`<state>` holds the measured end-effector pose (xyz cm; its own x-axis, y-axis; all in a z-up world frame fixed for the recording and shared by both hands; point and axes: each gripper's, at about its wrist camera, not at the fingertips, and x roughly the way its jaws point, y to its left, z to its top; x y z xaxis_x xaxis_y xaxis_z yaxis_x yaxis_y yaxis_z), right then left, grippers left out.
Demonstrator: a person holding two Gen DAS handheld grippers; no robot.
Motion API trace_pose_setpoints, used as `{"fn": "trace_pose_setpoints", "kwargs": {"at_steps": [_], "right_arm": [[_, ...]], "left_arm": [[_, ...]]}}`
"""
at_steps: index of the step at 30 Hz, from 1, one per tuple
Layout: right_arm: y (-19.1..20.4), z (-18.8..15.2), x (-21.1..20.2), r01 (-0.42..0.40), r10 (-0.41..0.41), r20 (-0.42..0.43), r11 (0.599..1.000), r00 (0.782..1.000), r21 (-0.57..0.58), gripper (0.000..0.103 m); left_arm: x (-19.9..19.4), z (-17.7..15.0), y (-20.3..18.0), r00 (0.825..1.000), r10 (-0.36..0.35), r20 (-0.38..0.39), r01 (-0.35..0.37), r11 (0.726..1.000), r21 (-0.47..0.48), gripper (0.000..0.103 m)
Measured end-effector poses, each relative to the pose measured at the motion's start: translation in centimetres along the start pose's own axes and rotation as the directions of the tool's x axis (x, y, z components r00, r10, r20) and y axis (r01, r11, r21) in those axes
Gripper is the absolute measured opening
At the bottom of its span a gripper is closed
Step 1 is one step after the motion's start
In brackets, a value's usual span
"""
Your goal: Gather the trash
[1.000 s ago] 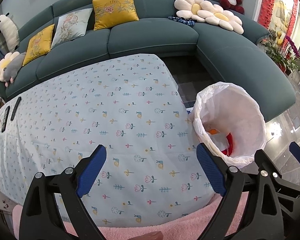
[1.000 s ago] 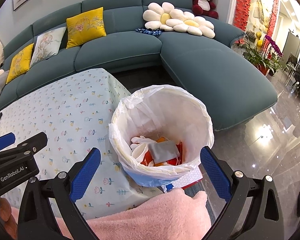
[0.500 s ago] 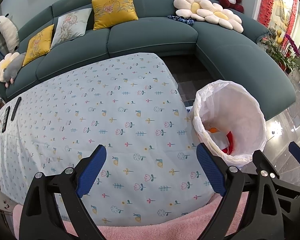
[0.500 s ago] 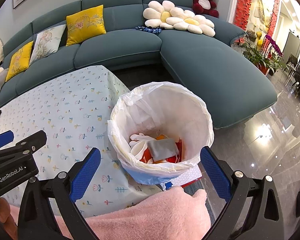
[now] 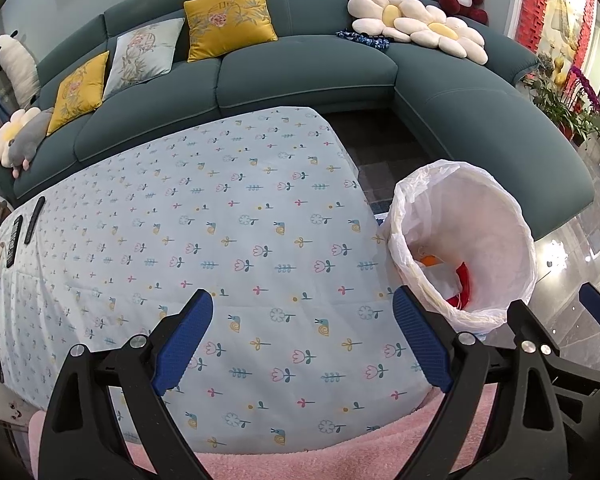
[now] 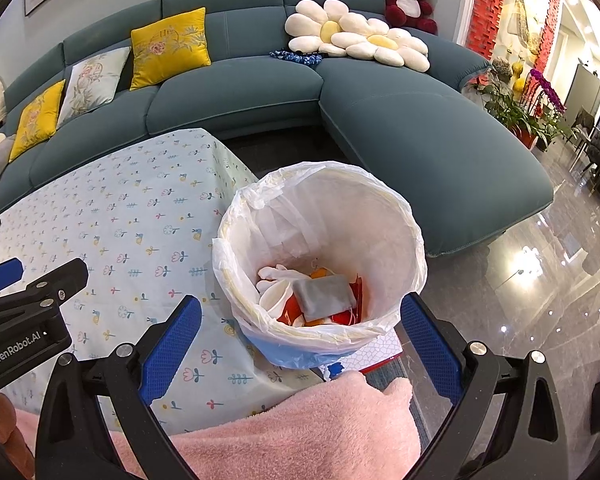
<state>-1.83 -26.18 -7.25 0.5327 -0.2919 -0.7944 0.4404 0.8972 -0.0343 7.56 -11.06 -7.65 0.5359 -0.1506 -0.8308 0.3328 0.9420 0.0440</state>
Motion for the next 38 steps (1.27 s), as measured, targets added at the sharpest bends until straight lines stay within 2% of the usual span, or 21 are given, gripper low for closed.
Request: {"fn": "trace_pose_setpoints", "kwargs": {"at_steps": [38], "right_arm": [[-0.65,-0.42,0.40,0.007,-0.007,-0.014,1.000,1.000,0.017,0.096]], "left_arm": [[0.56,-0.42,0.13,1.000,-0.012,-0.022,0.012,1.000,0.021,0.087]]}}
